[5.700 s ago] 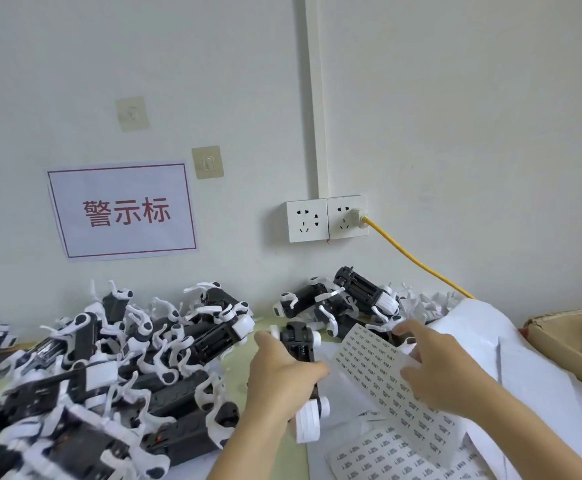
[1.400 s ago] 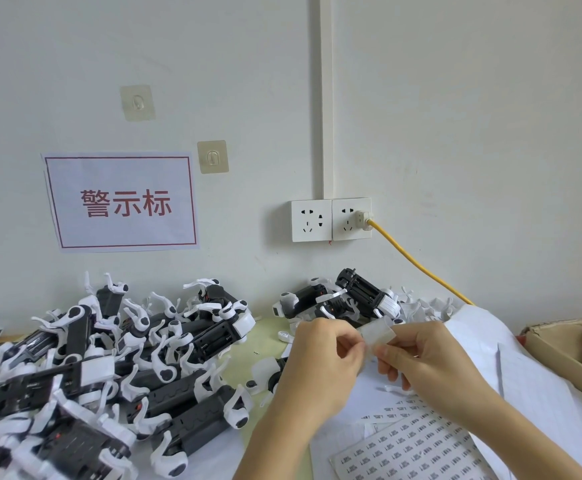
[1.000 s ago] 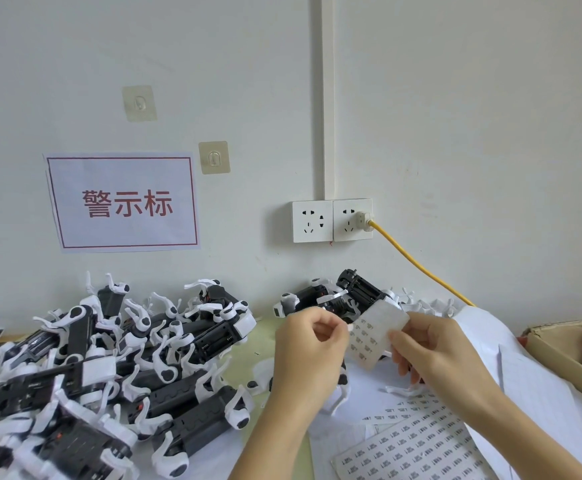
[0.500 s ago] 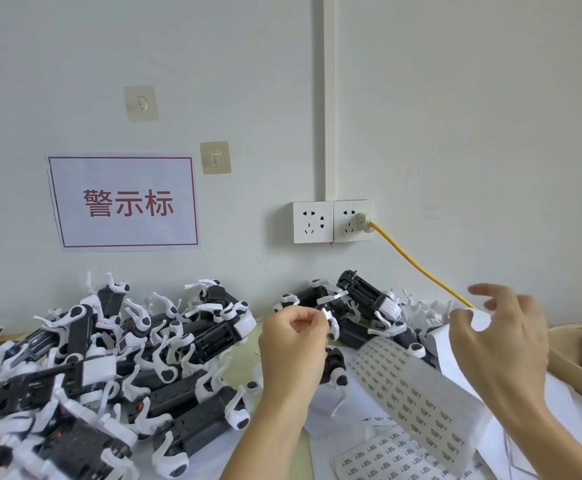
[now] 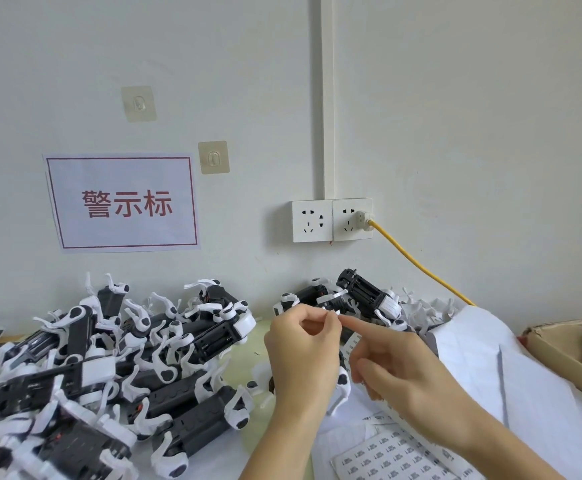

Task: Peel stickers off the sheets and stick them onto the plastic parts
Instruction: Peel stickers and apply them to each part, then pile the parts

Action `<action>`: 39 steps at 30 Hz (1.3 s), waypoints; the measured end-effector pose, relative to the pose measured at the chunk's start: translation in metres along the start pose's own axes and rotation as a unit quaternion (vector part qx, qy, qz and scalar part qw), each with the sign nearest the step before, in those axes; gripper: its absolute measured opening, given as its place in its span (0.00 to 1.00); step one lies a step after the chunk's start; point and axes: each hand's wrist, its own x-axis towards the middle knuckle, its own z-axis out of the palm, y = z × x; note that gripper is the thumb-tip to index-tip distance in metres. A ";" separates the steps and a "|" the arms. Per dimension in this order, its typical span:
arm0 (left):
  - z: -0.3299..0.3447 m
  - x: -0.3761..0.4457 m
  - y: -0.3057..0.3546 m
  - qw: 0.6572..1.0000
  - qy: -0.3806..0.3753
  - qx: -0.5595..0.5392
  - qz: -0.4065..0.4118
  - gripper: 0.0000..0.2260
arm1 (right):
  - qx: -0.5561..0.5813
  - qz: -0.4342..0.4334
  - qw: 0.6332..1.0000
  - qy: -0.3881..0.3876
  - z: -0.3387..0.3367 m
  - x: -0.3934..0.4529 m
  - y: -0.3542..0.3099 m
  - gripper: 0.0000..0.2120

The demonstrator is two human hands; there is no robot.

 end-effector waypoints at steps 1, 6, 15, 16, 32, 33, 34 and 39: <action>0.000 0.000 0.000 1.000 0.000 -0.001 0.005 0.07 | 0.002 0.001 1.000 -0.004 0.000 0.000 0.001 0.30; -0.001 -0.002 0.002 0.998 -0.057 -0.021 0.016 0.10 | 0.028 -0.005 1.000 -0.011 0.000 0.000 0.001 0.31; -0.029 0.017 -0.008 0.960 -0.147 0.229 0.070 0.14 | 0.021 0.078 0.988 0.132 -0.009 0.003 0.016 0.06; -0.034 0.019 -0.011 0.937 -0.173 0.293 0.079 0.17 | 0.025 0.089 0.988 0.120 -0.011 0.003 0.017 0.07; -0.031 0.020 -0.034 0.919 -0.171 0.356 0.003 0.14 | 0.016 0.089 0.993 0.072 -0.010 0.002 0.026 0.09; -0.030 0.020 -0.033 0.937 -0.170 0.303 -0.020 0.15 | 0.016 0.084 0.993 0.077 -0.009 0.002 0.025 0.09; -0.029 0.020 -0.032 0.953 -0.169 0.247 -0.041 0.16 | 0.014 0.078 0.993 0.082 -0.009 0.002 0.025 0.09; -0.022 0.018 -0.024 0.975 -0.194 0.071 -0.077 0.14 | -0.002 0.046 0.994 0.096 -0.009 0.001 0.024 0.08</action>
